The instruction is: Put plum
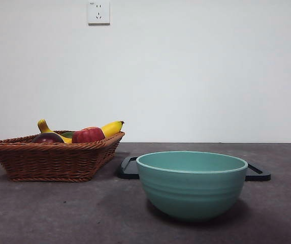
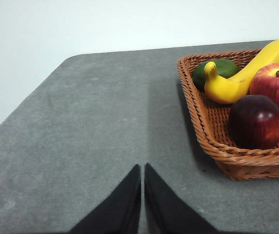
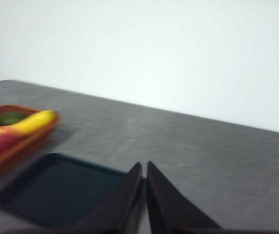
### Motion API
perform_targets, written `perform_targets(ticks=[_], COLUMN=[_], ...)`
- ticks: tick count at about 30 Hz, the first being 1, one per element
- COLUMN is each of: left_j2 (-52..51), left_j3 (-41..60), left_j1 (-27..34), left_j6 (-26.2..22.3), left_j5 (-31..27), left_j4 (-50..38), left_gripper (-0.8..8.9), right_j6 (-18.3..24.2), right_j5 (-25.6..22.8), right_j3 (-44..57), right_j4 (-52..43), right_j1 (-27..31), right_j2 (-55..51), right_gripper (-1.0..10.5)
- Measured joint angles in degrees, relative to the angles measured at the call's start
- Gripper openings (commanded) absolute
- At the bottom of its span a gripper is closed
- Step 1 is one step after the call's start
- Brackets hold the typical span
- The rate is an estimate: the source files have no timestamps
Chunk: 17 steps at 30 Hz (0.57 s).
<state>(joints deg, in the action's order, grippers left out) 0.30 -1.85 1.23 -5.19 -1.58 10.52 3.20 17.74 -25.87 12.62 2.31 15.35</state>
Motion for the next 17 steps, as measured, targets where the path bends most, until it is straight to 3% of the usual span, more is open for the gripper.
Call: perform_targets(ticks=[5, 17], left_j2=[0.00, 0.00], left_j3=[0.00, 0.00], left_j1=[0.00, 0.00], left_j6=[0.00, 0.02], left_j5=[0.00, 0.00], left_j4=[0.00, 0.00], left_gripper=[0.09, 0.09], right_j6=[0.04, -0.11], right_j5=[-4.31, -5.86], right_j3=[10.62, 22.84], right_j4=[-7.61, -11.54], right_j1=[0.44, 0.44], right_j2=[-6.03, -15.06], right_gripper=[0.0, 0.0])
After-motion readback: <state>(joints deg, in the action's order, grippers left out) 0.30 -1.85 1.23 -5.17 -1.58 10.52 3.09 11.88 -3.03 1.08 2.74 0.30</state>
